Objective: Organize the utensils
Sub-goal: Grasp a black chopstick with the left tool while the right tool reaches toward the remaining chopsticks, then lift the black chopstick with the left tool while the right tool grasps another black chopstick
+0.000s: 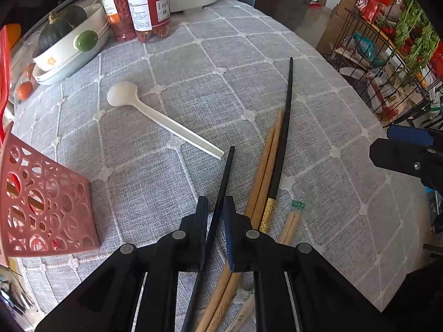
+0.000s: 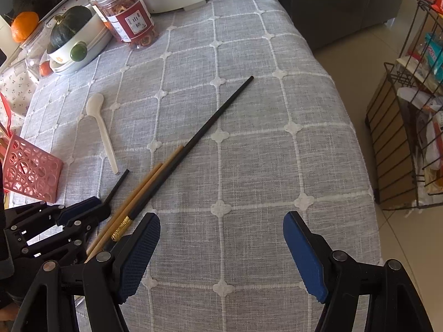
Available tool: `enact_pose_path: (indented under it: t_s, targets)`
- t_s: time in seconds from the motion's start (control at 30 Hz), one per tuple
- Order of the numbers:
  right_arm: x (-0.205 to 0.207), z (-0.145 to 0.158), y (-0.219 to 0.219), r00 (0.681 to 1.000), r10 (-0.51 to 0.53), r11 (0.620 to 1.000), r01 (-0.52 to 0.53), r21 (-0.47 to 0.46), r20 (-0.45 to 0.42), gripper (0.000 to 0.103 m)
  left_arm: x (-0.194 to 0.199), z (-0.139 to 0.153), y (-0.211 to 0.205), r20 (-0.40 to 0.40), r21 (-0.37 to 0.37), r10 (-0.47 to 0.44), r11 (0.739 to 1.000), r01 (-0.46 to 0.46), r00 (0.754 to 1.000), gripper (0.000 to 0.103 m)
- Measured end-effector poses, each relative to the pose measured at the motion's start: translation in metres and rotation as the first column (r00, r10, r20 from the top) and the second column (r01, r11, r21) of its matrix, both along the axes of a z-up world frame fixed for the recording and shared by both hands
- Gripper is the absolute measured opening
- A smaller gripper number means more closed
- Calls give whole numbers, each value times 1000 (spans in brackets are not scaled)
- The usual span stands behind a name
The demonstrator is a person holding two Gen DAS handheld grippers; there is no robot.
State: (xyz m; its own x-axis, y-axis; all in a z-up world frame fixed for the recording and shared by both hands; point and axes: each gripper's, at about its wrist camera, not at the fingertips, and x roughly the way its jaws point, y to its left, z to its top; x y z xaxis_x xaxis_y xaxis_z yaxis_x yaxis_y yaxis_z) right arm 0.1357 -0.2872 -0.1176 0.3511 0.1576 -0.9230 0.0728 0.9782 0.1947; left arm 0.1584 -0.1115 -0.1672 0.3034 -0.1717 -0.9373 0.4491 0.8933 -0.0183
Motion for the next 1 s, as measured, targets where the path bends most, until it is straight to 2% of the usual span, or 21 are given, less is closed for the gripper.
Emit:
enact_pose_path:
  t_s: [0.13,0.37,0.6,0.7,0.83,1.0]
  targets:
    - [4,-4,0,1000,-12,1000,12,8,-18,78,0,7,6,-2,-13,35,999,-35,999,7]
    - [32,-5,-9,996,-84,996,84,5,-2,78,-24,66,39,77,-139,78,988,-66,994,7]
    - [70,-20,-16,988,-154,986,155,61,-10,78,-55,113,72,175,-200,86,979,-50,981,6]
    - [84,-31,-13,984,-177,982,178,69,-23,74,-64,124,88,200,-219,101,974,-56,975,5]
    - [96,-44,-7,980,-199,980,200,24,-26,63,-70,132,107,218,-231,124,970,-72,968,5]
    - [103,-48,8,985,-173,976,172,-132,-2,52,-72,132,122,211,-239,147,966,-95,966,5]
